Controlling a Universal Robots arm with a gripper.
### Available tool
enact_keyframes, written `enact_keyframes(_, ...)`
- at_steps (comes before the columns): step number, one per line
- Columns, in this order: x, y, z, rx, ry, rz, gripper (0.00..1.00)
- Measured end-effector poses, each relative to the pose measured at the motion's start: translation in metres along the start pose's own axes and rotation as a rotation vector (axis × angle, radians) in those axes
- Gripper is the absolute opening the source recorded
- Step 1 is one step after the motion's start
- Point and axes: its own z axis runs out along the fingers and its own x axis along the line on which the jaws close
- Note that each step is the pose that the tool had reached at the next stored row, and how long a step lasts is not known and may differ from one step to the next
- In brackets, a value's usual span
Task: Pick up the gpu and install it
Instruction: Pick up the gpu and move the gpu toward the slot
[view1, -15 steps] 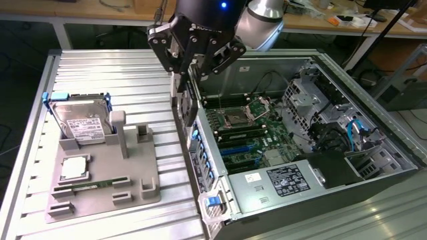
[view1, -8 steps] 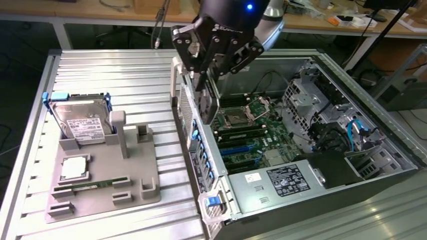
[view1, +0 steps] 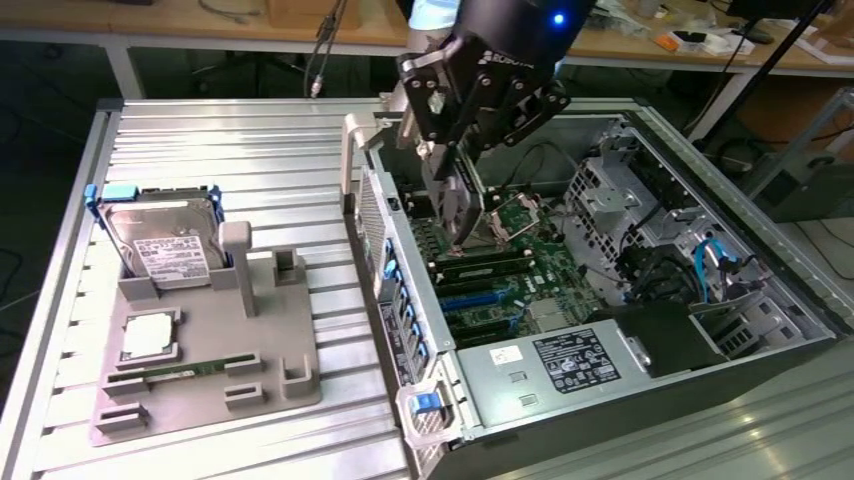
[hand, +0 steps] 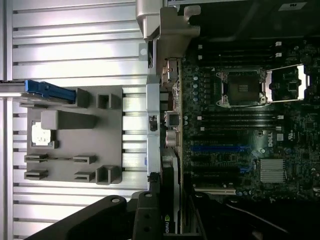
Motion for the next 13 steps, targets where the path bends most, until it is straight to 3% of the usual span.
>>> enact_keyframes(13,-0.061,0.002,-0.0053,0.0001,-0.0033,0.0,0.27)
